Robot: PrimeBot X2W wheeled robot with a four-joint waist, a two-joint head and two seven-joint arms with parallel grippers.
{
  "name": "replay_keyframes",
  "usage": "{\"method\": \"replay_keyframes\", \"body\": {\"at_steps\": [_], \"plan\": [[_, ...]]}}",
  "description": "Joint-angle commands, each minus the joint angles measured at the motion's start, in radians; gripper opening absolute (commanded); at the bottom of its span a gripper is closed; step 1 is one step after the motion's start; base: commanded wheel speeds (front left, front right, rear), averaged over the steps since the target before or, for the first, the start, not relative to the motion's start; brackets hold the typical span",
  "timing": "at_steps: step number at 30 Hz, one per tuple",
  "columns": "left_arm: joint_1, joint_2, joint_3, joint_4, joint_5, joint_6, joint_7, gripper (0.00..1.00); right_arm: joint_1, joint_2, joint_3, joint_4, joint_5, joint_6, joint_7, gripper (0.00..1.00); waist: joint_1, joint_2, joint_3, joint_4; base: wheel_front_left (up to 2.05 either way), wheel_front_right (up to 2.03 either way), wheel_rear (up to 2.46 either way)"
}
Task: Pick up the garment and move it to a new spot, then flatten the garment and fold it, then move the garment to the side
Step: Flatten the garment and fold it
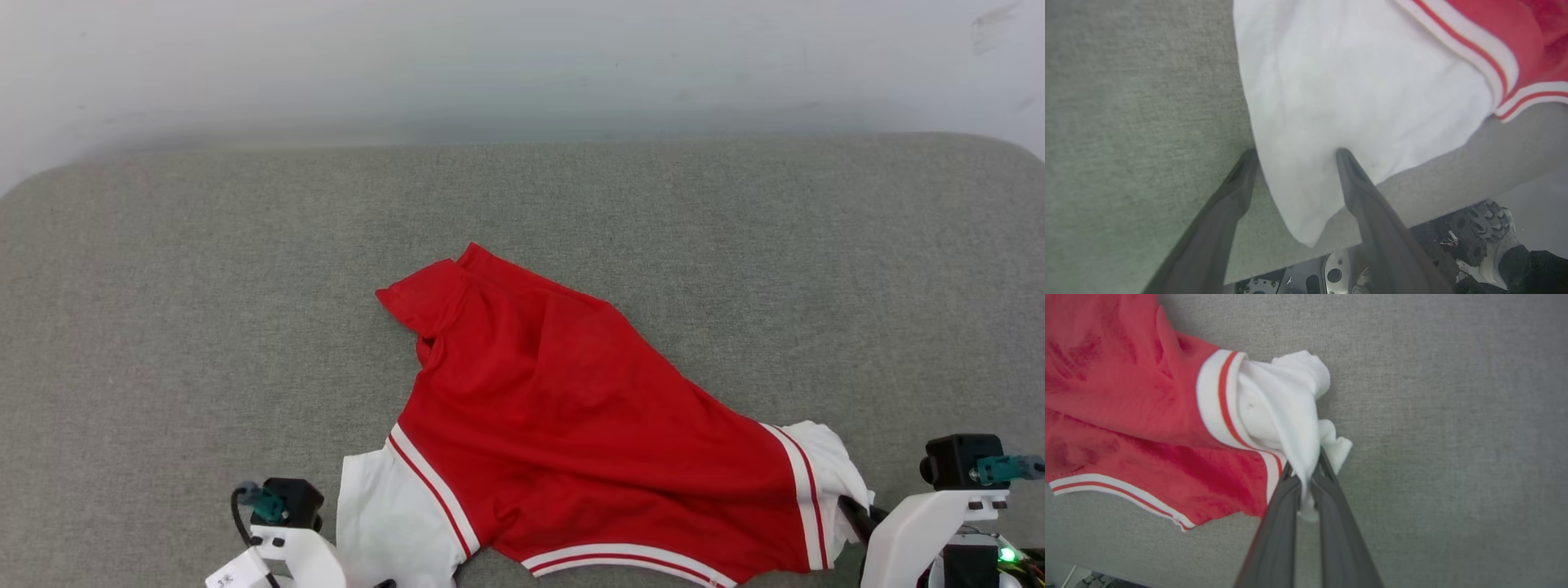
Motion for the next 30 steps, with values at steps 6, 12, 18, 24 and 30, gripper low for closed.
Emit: {"method": "replay_keyframes", "body": {"at_steps": [6, 12, 18, 24, 30], "plan": [[-0.021, -0.075, -0.117, 0.096, 0.025, -0.057, 0.040, 0.36, -0.027, 0.009, -0.002, 0.000, -0.006, -0.001, -0.011, 0.00, 0.0001, 0.0000, 0.026, 0.004, 0.00, 0.00, 0.00], [-0.077, -0.056, -0.079, 0.084, 0.074, -0.043, -0.048, 0.00, -0.033, 0.010, -0.010, 0.011, -0.010, -0.001, -0.015, 0.00, 0.0001, 0.0000, 0.010, 0.014, 0.00, 0.00, 0.00], [-0.114, -0.003, -0.011, 0.008, 0.130, -0.005, -0.158, 0.00, -0.057, -0.003, -0.017, 0.033, -0.008, -0.001, -0.024, 0.00, 0.0001, 0.0000, -0.027, 0.020, 0.00, 0.00, 0.00], [-0.190, 0.014, 0.051, -0.043, 0.162, 0.018, -0.246, 0.00, -0.130, -0.035, -0.001, 0.042, -0.007, -0.001, -0.039, 0.00, 0.0001, 0.0000, -0.048, 0.020, 0.00, 0.00, 0.00], [-0.360, -0.014, 0.107, 0.007, 0.157, 0.001, -0.320, 0.00, -0.277, -0.087, 0.030, 0.067, 0.000, -0.001, -0.045, 0.00, 0.0001, 0.0000, -0.039, 0.012, 0.00, 0.00, 0.00]]}}
